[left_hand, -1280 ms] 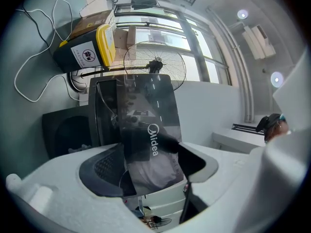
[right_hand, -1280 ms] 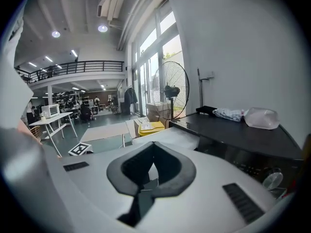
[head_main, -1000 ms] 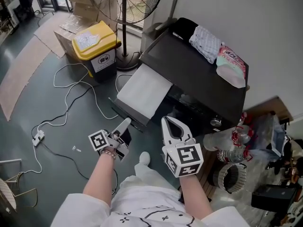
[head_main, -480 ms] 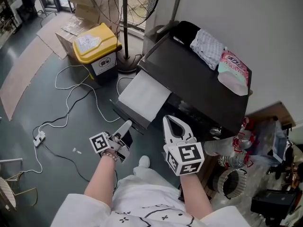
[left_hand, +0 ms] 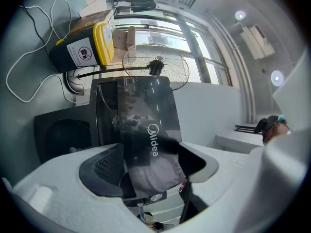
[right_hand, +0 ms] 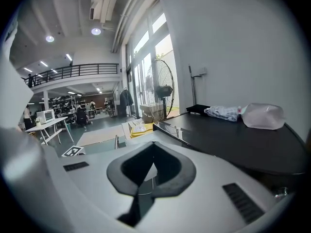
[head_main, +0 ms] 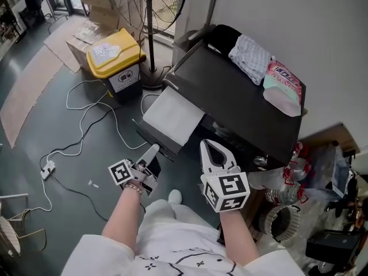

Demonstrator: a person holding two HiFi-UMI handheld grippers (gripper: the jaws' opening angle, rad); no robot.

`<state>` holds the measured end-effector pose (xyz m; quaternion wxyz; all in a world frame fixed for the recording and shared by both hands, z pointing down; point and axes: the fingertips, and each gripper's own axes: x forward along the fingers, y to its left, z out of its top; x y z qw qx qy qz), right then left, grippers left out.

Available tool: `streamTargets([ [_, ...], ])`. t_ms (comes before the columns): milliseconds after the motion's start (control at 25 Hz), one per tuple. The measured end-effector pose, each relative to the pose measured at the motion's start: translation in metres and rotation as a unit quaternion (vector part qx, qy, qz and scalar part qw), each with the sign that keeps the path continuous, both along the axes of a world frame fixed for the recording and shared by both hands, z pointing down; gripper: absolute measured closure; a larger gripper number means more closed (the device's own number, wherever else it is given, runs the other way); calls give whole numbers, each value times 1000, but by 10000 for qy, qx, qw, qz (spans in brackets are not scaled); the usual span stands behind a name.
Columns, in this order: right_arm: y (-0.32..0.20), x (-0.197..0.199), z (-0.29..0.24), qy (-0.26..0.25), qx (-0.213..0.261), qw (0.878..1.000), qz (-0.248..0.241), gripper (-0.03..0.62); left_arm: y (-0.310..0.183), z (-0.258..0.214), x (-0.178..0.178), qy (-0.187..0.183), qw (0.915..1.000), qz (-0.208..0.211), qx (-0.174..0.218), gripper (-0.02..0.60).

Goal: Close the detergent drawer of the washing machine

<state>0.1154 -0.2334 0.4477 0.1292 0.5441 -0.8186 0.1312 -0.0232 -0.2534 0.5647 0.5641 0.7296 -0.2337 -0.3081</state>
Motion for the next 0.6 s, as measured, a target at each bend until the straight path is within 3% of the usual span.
streamTargets([
  [600, -5, 4, -5, 52, 33, 9996, 274, 602, -20, -1, 17, -115, 9995, 243, -194, 245],
])
